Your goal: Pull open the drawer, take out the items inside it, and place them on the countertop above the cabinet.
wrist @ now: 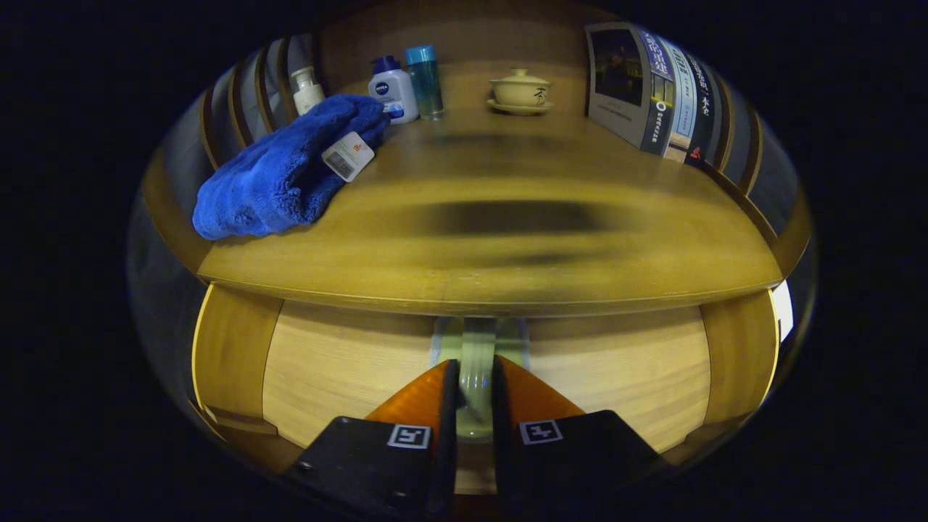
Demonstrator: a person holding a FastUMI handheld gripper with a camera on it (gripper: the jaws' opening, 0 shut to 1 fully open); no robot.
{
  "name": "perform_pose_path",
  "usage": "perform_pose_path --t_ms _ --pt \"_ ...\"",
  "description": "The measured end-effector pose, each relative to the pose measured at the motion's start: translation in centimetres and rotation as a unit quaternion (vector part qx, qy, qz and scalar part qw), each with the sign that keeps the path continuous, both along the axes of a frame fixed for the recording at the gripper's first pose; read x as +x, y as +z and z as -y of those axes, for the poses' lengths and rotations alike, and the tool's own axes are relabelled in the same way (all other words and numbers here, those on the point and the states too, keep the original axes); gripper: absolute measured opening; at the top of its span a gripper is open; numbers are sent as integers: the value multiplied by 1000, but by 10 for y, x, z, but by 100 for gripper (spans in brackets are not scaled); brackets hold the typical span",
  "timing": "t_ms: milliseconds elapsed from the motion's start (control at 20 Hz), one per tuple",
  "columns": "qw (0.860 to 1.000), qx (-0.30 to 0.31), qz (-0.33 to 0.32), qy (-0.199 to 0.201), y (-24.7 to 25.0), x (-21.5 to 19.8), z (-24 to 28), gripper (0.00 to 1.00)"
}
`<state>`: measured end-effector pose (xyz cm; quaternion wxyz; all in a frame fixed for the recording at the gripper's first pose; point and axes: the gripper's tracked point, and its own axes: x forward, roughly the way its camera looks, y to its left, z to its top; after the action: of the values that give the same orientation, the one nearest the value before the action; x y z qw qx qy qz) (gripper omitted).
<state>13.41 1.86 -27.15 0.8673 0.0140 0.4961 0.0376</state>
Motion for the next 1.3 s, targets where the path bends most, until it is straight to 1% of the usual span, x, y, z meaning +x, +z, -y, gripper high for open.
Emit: perform_pose_path --t_ms 150,250,400,550,750,950,1100,1200,1300 --pt "1000 9 3 3 2 -1 0 18" --pt "1000 8 4 -1 5 -4 3 18" --pt "1000 27 13 0 19 -12 -1 18" --pt "999 35 31 9 42 -23 1 18" --pt "996 54 72 9 79 -35 2 18" --pt "994 67 84 22 102 -51 -3 18" --pt "990 72 116 31 131 -45 -8 18" --pt "987 72 142 32 155 -30 -11 18" --pt "981 72 174 36 178 -8 -17 18"
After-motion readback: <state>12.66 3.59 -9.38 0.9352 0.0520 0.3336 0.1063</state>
